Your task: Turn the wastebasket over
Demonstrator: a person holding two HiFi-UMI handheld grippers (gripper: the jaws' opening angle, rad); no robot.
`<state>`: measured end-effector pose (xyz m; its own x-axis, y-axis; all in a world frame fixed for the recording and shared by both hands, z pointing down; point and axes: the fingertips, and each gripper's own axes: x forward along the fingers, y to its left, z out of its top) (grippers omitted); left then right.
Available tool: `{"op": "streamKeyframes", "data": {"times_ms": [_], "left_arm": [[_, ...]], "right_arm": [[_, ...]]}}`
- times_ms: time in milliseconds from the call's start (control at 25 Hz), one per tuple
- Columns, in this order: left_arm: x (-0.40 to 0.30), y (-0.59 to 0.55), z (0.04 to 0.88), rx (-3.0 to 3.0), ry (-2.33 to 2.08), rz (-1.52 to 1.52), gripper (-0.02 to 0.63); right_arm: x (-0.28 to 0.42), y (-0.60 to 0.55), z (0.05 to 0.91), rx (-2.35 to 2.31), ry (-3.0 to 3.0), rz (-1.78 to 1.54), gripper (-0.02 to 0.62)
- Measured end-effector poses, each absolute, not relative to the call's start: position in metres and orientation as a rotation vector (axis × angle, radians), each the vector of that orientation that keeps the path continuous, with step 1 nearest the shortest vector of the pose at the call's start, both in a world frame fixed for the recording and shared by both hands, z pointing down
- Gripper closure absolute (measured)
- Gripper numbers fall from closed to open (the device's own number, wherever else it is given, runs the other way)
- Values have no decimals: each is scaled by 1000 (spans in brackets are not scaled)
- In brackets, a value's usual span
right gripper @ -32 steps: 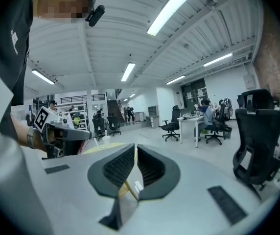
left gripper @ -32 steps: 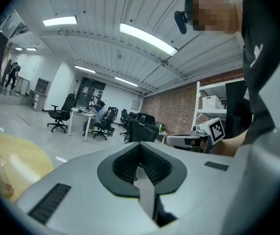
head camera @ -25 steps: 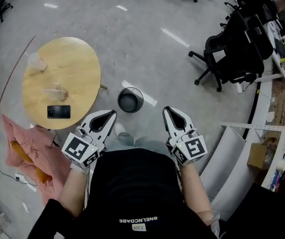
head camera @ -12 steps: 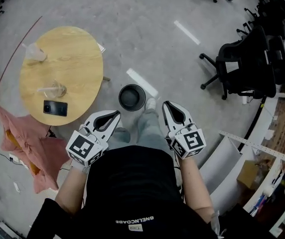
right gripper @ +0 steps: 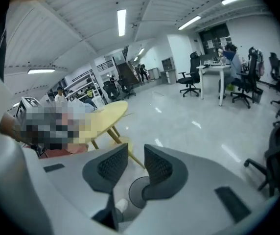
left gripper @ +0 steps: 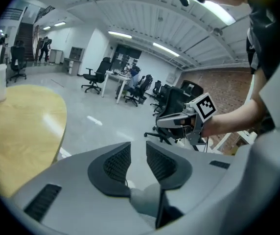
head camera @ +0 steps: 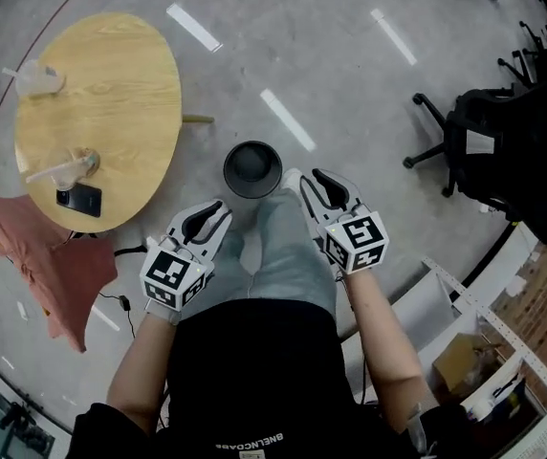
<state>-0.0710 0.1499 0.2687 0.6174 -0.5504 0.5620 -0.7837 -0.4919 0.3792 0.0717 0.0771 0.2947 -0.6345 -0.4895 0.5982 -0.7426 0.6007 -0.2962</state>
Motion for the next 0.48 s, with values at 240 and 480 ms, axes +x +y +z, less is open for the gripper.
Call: {"op": "streamKeyframes", "data": {"times_ms": [240, 480], "left_arm": [[-87, 145, 390, 1989, -1073, 571, 440], [-116, 140, 513, 1694, -1150, 475, 403]], "right_arm": [[82, 55, 419, 869, -2205, 942, 474], [85, 55, 560, 720, -2043, 1014, 456]]}}
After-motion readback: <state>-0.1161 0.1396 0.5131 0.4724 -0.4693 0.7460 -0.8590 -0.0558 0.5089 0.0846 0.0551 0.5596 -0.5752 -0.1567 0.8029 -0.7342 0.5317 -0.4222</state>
